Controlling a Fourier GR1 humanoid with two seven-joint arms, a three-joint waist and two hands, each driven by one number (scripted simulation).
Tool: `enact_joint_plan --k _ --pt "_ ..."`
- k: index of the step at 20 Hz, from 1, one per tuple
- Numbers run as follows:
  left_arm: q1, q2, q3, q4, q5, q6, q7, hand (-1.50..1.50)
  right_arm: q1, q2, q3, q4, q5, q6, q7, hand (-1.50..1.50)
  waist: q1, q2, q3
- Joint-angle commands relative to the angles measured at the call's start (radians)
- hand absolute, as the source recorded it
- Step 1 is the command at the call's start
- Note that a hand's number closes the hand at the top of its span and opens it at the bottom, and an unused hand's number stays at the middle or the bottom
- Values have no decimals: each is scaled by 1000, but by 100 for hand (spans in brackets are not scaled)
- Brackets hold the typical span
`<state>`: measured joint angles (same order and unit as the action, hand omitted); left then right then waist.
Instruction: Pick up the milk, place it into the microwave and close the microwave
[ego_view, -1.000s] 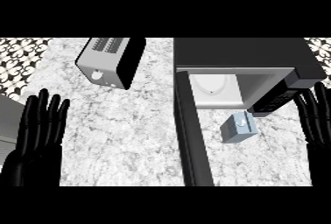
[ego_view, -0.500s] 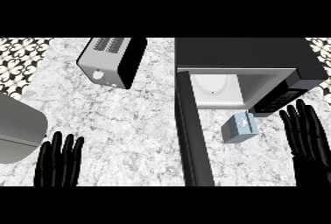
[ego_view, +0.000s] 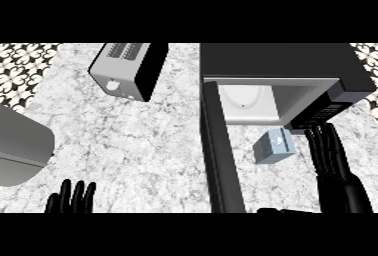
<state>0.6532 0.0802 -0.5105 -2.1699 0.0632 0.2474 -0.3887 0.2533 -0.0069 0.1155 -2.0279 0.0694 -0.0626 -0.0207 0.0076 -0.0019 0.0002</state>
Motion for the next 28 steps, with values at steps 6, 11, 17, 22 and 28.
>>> enact_joint_plan --k 6,11,17,22,28 --pt "85 43 -26 65 41 -9 -183 -150 -16 7 -59 300 0 -31 -257 -150 0 0 0" --pt "115 85 -15 61 81 -18 -204 -150 -145 -7 -145 489 -27 -101 -287 -150 4 1 0" --pt "191 92 -134 61 19 32 -280 -150 -196 2 -189 670 -41 -118 -423 -150 5 1 0" --pt "141 114 -98 68 66 23 -252 -150 -269 -44 -270 940 -63 -71 -622 -150 6 4 1" --pt "125 132 -103 110 103 40 -315 -150 -249 -68 -272 936 -86 -24 -664 -150 -2 1 0"
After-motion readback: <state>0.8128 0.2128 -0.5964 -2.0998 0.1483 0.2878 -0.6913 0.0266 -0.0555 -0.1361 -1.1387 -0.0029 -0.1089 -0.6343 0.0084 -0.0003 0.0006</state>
